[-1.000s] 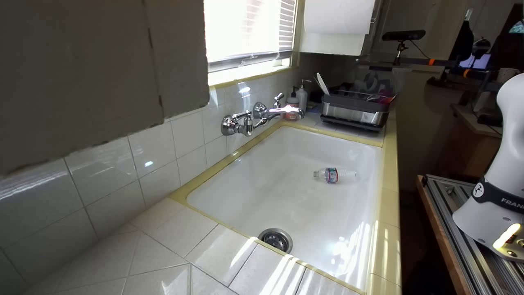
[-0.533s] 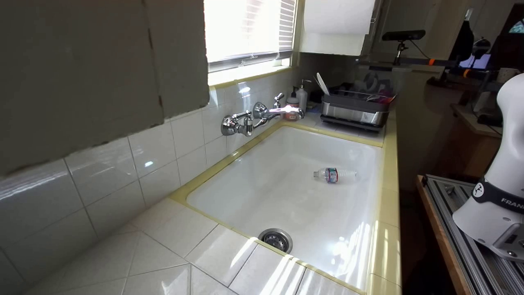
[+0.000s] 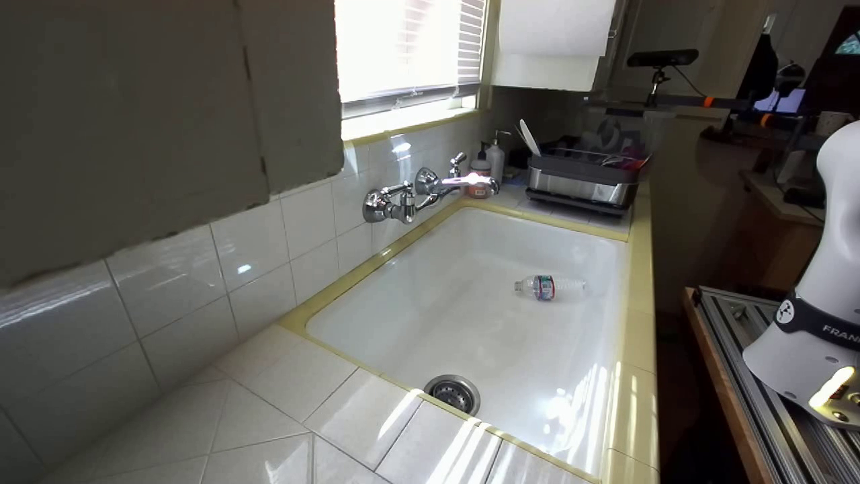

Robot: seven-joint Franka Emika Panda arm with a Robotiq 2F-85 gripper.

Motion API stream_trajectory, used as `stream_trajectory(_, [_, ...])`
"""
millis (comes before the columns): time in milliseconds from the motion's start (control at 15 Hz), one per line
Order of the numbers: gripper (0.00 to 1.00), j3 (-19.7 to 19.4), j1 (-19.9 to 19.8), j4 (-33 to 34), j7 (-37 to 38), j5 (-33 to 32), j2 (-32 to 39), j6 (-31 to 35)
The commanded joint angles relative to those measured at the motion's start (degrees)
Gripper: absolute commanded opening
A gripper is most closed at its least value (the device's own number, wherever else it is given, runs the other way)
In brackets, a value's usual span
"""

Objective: Remove the hanger from the side of the upper cabinet and put it on the left side of the counter.

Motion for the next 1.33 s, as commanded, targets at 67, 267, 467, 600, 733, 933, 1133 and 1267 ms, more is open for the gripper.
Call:
stream_trajectory(67, [0.03,-0.3,-1.2,-10.8,-4.3,-0.3,-7.5,-1.8])
stream_trajectory(267, [0.03,-0.6,-1.6,-17.4,-6.7,-0.9,-11.9,-0.9])
stream_trajectory(467, [0.03,-1.1,-1.8,-25.3,-8.1,-2.1,-17.1,0.5])
stream_trajectory(600, [0.03,-1.5,-1.7,-30.3,-8.2,-3.3,-20.4,1.0])
stream_trajectory(733, [0.03,-1.7,-1.6,-35.5,-8.1,-4.9,-23.7,2.0])
stream_trajectory(933, [0.03,-1.8,-1.7,-43.4,-7.7,-6.8,-28.5,3.2])
stream_trajectory(1133, [0.03,-1.2,-2.0,-49.4,-6.9,-9.1,-31.8,3.3])
stream_trajectory(1267, [0.03,-0.8,-2.3,-52.5,-6.4,-10.5,-33.4,3.5])
